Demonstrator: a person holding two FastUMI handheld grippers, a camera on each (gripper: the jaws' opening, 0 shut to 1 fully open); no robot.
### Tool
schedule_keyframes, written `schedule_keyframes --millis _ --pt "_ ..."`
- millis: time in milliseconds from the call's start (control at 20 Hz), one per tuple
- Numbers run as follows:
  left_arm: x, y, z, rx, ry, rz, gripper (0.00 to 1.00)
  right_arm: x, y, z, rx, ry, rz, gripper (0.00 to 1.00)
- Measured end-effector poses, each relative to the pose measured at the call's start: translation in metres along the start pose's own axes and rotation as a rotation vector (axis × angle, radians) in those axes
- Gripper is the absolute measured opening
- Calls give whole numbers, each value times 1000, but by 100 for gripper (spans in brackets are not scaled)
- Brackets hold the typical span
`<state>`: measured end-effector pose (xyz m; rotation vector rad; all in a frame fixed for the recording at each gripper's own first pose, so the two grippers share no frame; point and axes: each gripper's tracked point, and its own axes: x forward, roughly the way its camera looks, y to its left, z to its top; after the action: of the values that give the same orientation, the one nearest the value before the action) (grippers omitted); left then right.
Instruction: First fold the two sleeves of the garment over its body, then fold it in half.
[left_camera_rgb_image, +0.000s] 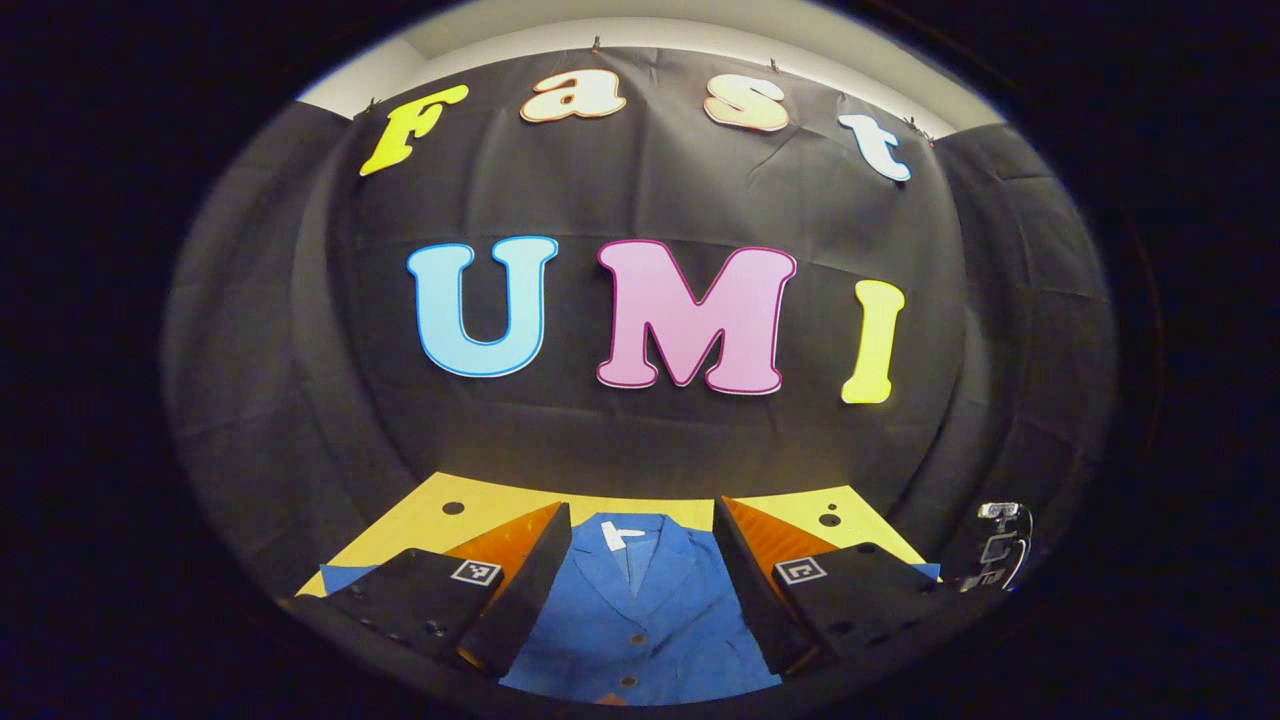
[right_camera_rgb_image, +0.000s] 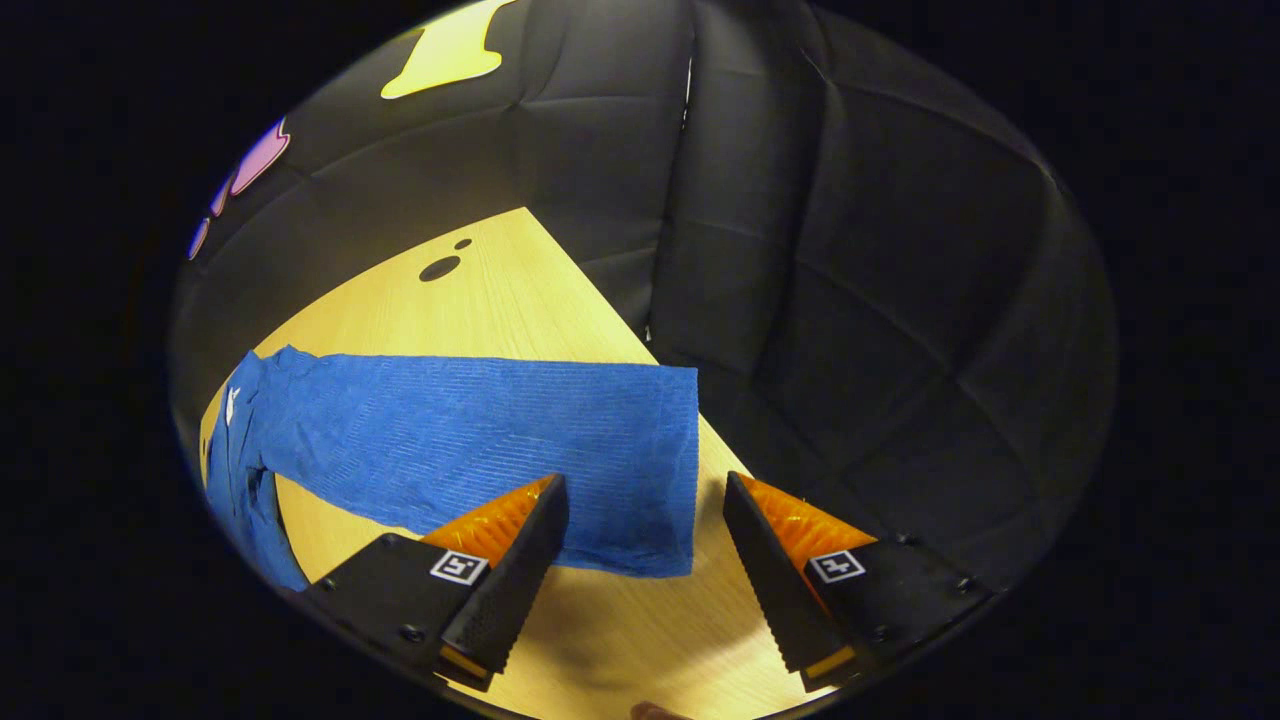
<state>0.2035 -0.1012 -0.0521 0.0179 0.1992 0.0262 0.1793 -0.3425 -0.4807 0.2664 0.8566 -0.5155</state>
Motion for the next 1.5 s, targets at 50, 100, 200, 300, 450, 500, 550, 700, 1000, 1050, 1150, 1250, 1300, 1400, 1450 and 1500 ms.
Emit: schedule_keyframes --millis 50,100,200,300,450,500,550,700,1000,1050,1150,1250,1300,1400,1450,1500 --pt "2 -5 -1 -7 3 -18 82 0 0 0 -1 16 8 94" --pt "2 -10 1 -8 -2 -35 81 -1 1 -1 9 24 11 90" --pt "0 -13 10 19 -22 -48 81 0 -2 0 29 30 12 58" --pt "-3 -8 16 52 -44 -41 82 -4 1 2 77 47 8 19" --pt "-7 -1 17 44 -60 -34 81 -3 2 3 118 74 7 23" --pt "-9 3 14 36 -51 -25 82 1 5 7 109 75 6 1" --pt "-11 9 12 28 -47 -15 81 -1 8 6 93 80 17 1" --pt "-20 23 13 20 -52 5 82 -13 18 23 67 36 19 1" --pt "-35 68 11 -10 -65 55 82 -75 74 101 -9 -133 63 1" --pt "-38 77 9 -26 -64 60 81 -89 92 115 -29 -163 78 1" --pt "-47 95 7 -55 -70 66 82 -121 134 143 -75 -217 115 1" --pt "-57 119 5 -71 -81 76 82 -157 183 164 -119 -266 160 1" --pt "-64 134 3 -77 -80 88 82 -175 210 171 -141 -286 183 1" --pt "-79 164 -3 -81 -87 113 82 -214 271 189 -221 -402 232 1" --pt "-87 181 -9 -73 -86 132 82 -231 306 195 -209 -453 295 0" --pt "-95 199 -17 -65 -76 158 82 -232 342 179 -152 -420 351 0"
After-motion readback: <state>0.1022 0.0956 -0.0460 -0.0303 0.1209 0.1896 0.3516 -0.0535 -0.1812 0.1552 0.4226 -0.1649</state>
